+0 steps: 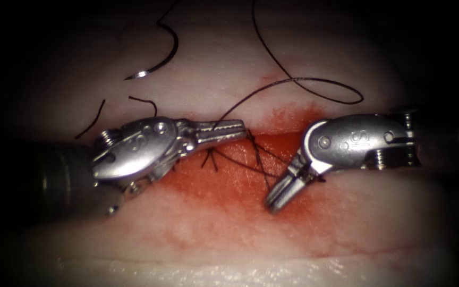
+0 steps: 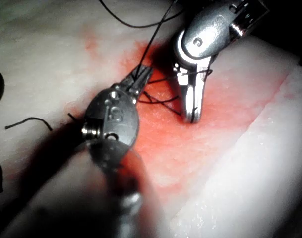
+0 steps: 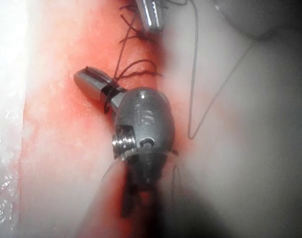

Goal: Wound Closure
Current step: Pick up thread tail with right needle holder, then pull upward on tail with right hand and pull downward on long end with left end-effector to tighten knot, then wrap right hand counter-clockwise once with suture

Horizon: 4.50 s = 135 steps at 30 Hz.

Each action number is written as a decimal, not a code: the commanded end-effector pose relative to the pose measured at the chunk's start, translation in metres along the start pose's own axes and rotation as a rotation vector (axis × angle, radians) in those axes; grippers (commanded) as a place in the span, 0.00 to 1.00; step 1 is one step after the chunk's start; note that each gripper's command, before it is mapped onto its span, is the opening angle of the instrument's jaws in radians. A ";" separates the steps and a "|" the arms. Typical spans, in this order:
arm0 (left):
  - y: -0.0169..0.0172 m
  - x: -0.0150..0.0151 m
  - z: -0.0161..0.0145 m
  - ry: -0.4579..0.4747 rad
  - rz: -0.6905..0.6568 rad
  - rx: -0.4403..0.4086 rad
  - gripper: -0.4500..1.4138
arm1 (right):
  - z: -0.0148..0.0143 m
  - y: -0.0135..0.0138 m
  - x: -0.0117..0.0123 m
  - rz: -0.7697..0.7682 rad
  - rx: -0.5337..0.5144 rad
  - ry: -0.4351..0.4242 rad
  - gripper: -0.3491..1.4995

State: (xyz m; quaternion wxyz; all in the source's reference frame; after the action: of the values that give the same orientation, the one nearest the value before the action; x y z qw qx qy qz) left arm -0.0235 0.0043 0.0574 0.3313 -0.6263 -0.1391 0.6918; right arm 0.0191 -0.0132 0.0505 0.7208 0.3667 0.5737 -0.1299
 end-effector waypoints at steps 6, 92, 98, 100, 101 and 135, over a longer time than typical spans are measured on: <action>0.0013 -0.0011 -0.0009 -0.012 0.009 -0.005 0.00 | -0.0011 0.0013 0.0010 0.009 -0.006 0.046 0.00; 0.0104 0.0182 0.0066 0.065 -0.012 -0.346 0.00 | -0.0106 -0.0073 -0.0026 0.114 -1.028 0.288 0.00; 0.0068 0.0176 0.0065 0.073 -0.025 -0.354 0.00 | -0.0063 -0.0037 0.0001 0.041 -1.024 0.286 0.00; 0.0058 0.0175 0.0064 0.073 -0.038 -0.356 0.00 | -0.0053 -0.0023 0.0009 0.042 -1.042 0.283 0.00; 0.0051 0.0174 0.0063 0.074 -0.039 -0.357 0.00 | -0.0049 -0.0017 0.0011 0.039 -1.053 0.280 0.00; -0.0057 0.0040 0.0034 0.078 0.055 -0.303 0.00 | 0.0003 0.0006 0.0025 0.079 -1.232 0.528 0.00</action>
State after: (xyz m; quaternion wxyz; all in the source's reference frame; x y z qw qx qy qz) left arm -0.0245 0.0111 0.0581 0.2201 -0.6978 -0.2127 0.6476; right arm 0.0197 -0.0120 0.0480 0.6377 -0.0771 0.6849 0.3439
